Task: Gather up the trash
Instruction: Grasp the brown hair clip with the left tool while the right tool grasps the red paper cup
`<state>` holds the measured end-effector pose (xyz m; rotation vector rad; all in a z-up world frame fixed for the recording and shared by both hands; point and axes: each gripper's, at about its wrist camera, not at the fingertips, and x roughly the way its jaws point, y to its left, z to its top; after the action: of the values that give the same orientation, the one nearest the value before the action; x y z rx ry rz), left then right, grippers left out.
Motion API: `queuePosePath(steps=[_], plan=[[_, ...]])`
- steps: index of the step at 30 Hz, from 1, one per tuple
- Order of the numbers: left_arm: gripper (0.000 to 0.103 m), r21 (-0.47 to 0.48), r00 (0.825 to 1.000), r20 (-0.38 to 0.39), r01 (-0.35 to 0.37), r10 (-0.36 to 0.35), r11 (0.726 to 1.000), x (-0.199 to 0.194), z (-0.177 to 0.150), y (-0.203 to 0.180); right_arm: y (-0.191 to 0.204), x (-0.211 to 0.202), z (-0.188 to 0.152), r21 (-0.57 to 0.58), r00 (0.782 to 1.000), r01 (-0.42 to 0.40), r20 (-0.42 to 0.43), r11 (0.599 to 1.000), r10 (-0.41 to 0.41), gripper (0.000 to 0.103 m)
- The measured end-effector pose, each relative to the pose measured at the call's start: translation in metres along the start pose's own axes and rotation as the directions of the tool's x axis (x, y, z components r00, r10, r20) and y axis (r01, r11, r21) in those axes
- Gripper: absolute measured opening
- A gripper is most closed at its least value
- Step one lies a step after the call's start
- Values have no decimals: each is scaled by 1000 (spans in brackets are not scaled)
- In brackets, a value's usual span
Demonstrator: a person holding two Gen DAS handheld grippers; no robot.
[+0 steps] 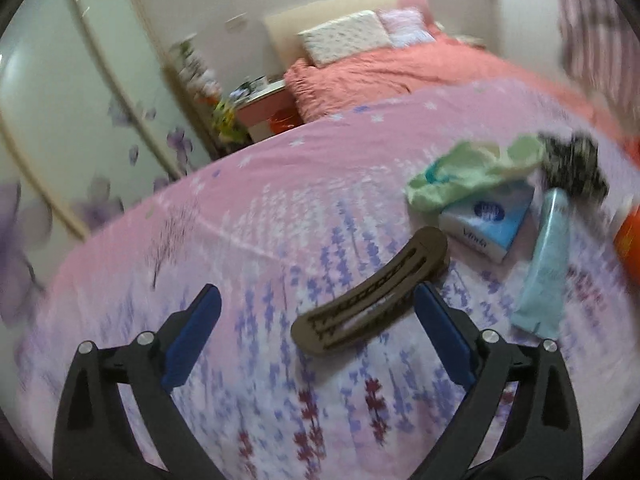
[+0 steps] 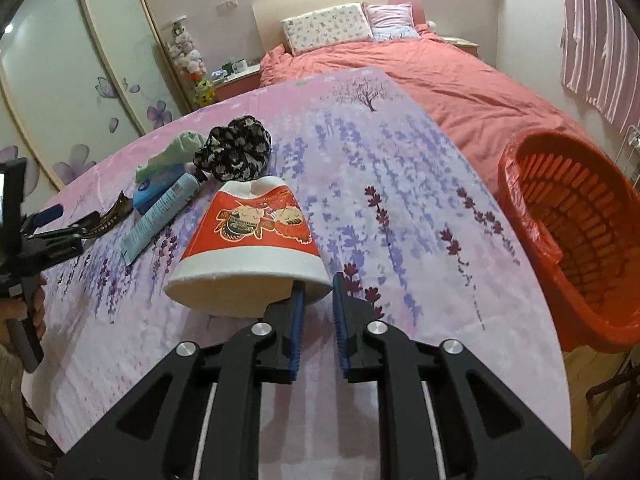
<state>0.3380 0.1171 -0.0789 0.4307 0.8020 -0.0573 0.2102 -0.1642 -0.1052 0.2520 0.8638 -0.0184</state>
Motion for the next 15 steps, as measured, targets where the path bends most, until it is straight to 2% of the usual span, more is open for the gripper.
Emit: queuePosePath(steps=[2,4,6,8,9,12,15], plan=[[95,38,1000,-12,-4,5,999,8,1,-4,-1,0,-1,-3,1000,1,1,1000,-1,26],[95,46,999,-27,22,-21,999,16,2,-7,-1,-1,-2,-8,1000,2,1,1000,-2,27],[86,9,997,-35,72,-72,997,18,2,-5,0,0,-2,-12,1000,-2,-2,1000,2,27],[66,-52,988,-50,146,-149,988,19,1,-2,1,0,-3,-14,1000,-5,-2,1000,5,27],[63,-87,980,-56,185,-190,979,19,0,0,1,0,-3,-13,1000,-8,-3,1000,8,27],[61,-133,958,-56,271,-281,953,15,-5,-4,3,0,-3,-10,1000,-16,-1,1000,16,27],[61,-119,957,-43,279,-285,953,7,-9,-14,7,3,0,-14,1000,-15,8,1000,15,34]])
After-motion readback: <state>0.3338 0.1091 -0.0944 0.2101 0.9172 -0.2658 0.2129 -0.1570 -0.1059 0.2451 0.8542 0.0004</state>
